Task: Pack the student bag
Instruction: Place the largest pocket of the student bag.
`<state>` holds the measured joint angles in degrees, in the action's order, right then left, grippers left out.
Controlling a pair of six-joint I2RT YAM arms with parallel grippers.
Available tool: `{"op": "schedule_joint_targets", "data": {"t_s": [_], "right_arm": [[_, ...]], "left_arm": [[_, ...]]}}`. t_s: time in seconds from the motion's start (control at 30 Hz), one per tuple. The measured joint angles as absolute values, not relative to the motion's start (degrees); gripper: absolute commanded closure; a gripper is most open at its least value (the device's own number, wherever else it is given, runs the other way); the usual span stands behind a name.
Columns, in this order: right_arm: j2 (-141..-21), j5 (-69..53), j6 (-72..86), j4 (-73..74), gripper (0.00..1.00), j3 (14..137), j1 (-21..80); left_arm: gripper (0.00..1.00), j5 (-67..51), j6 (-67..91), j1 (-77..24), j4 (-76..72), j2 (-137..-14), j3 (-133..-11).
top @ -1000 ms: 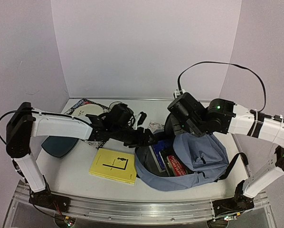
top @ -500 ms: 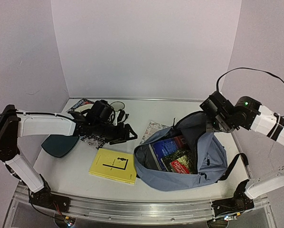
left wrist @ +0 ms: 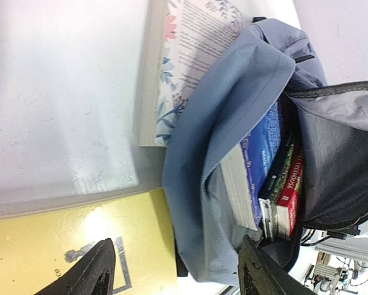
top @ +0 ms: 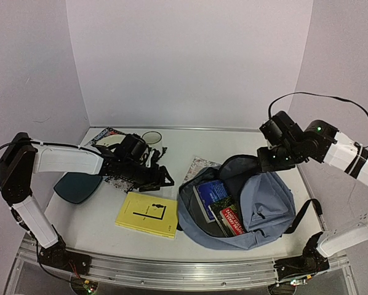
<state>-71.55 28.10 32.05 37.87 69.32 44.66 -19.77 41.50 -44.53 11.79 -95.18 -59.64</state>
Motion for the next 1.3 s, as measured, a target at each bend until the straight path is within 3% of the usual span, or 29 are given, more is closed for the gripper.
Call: {"op": "schedule_joint_targets", "data": {"t_s": [0.27, 0.57, 0.73, 1.03, 1.3], "right_arm": [[-76.66, 12.49, 25.5, 32.88, 0.22, 75.61, 44.66], [-83.18, 5.41, 21.41, 31.92, 0.1, 82.11, 44.88], [-87.5, 2.28, 19.73, 31.03, 0.03, 87.26, 46.02], [-105.08, -1.72, 18.65, 28.99, 0.04, 100.22, 50.41], [-123.87, 1.06, 19.86, 27.62, 0.09, 107.77, 50.28]], "left_arm": [[0.22, -17.45, 41.39, -40.93, 18.24, -90.43, -55.72], [0.18, -11.55, 42.52, -35.44, 28.6, -79.18, -47.9], [0.21, -11.49, 42.17, -34.81, 30.0, -80.75, -48.03], [0.26, -13.02, 38.48, -34.81, 28.97, -89.08, -58.28], [0.28, -16.64, 36.84, -34.81, 27.94, -92.51, -58.87]]}}
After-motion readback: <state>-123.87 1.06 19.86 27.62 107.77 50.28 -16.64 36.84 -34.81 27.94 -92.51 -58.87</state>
